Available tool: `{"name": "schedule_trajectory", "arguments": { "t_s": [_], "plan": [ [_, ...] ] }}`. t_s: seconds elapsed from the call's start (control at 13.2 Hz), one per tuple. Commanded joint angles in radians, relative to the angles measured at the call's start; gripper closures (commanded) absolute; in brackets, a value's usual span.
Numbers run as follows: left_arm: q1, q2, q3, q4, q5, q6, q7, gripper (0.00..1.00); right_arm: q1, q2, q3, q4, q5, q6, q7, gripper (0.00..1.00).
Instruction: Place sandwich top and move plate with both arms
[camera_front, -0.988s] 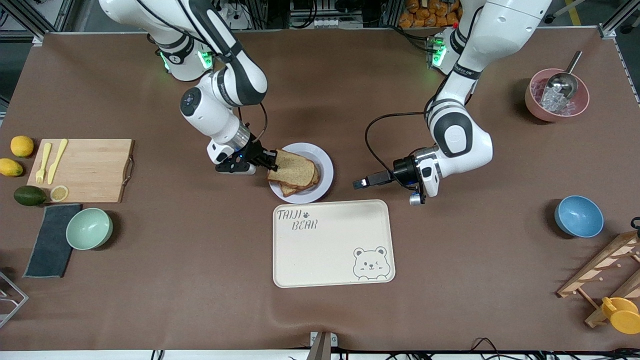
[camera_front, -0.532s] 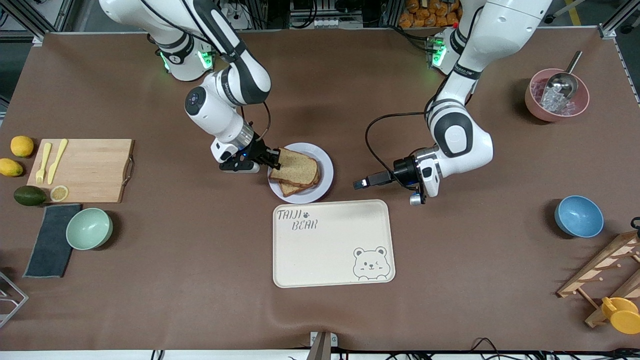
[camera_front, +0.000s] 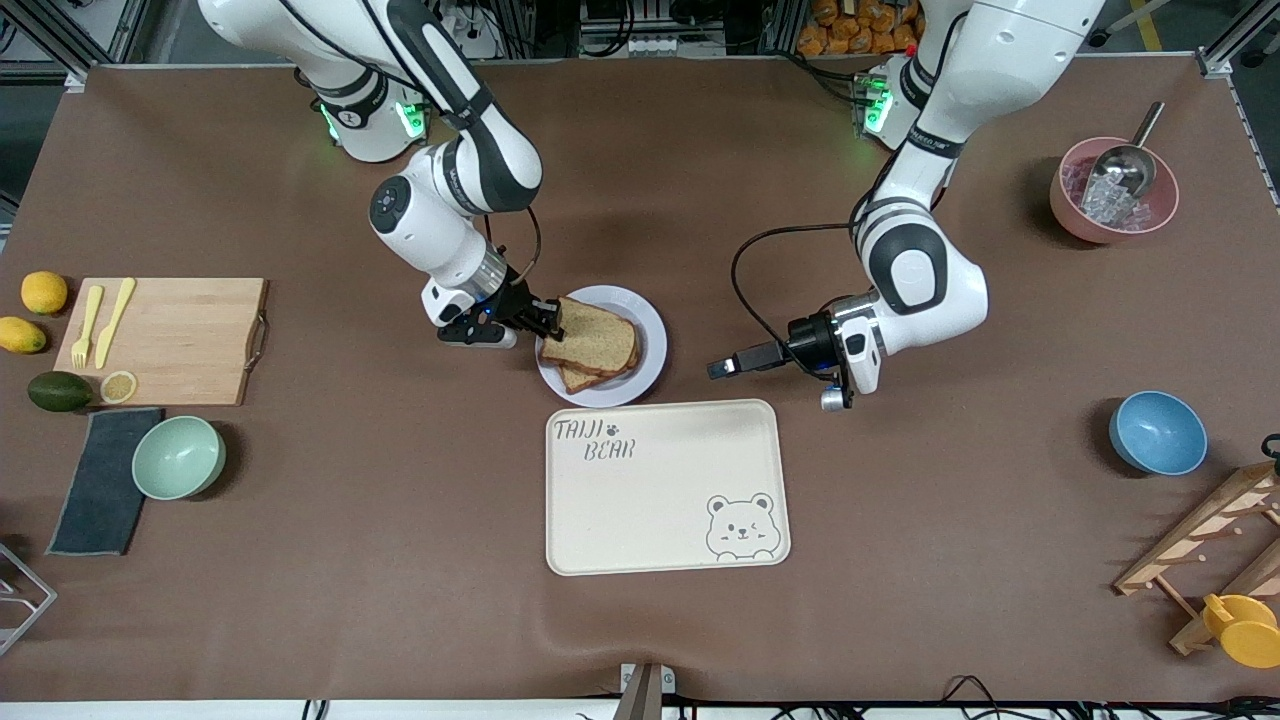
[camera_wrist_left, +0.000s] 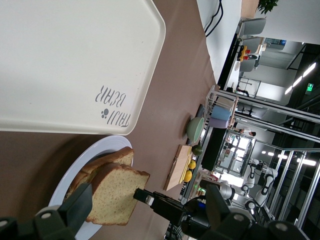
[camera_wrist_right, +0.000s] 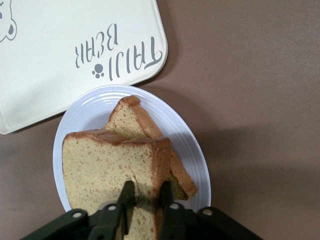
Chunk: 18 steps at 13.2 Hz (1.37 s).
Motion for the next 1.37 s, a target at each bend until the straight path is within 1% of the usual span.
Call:
{"name": "schedule_trajectory", "arguments": {
  "t_s": [0.0, 0.23, 0.38, 0.53, 0.61, 0.68, 0.84, 0.91, 0.99, 1.14, 1.22, 1.29],
  "plan": [
    [0.009, -0.024, -0.003, -0.011, -0.014, 0.007, -0.008, 0.0, 0.019, 0.012, -0.009, 0.026, 0.024, 0.01, 0.028, 0.21],
    [0.006, -0.022, -0.003, -0.005, -0.014, 0.007, -0.011, 0.0, 0.0, 0.001, -0.012, 0.027, 0.024, 0.005, 0.025, 0.2],
    [0.007, -0.022, -0.003, -0.006, -0.013, 0.007, -0.008, 0.0, -0.033, -0.013, -0.015, 0.029, 0.023, -0.018, 0.023, 0.2],
    [0.006, -0.018, -0.003, -0.017, -0.011, 0.007, 0.007, 0.0, -0.093, -0.054, -0.027, 0.04, 0.009, -0.114, 0.019, 0.21],
    [0.004, -0.016, -0.003, -0.012, -0.011, 0.007, 0.006, 0.0, -0.13, -0.083, -0.033, 0.05, 0.004, -0.198, 0.017, 0.21],
    [0.006, -0.015, -0.003, -0.006, -0.011, 0.007, 0.001, 0.0, -0.164, -0.1, -0.049, 0.065, -0.032, -0.27, 0.017, 0.2],
    [0.004, -0.012, -0.006, -0.003, -0.011, 0.007, -0.002, 0.0, -0.234, -0.117, -0.087, 0.119, -0.199, -0.408, 0.017, 0.19],
    [-0.002, -0.009, -0.006, 0.0, -0.013, 0.007, -0.002, 0.0, -0.272, -0.117, -0.102, 0.168, -0.274, -0.499, 0.017, 0.19],
    [-0.004, 0.005, -0.006, 0.008, -0.013, 0.007, 0.001, 0.0, -0.312, -0.117, -0.112, 0.222, -0.328, -0.592, 0.015, 0.19],
    [-0.005, 0.008, -0.006, 0.015, -0.013, 0.007, -0.003, 0.0, -0.412, -0.108, -0.116, 0.318, -0.404, -0.753, -0.004, 0.18],
    [-0.005, 0.007, -0.006, 0.017, -0.013, 0.007, -0.005, 0.0, -0.464, -0.103, -0.116, 0.357, -0.413, -0.818, -0.052, 0.18],
    [-0.007, 0.007, -0.006, 0.02, -0.013, 0.007, -0.005, 0.0, -0.519, -0.102, -0.116, 0.374, -0.413, -0.852, -0.11, 0.15]
  ]
}}
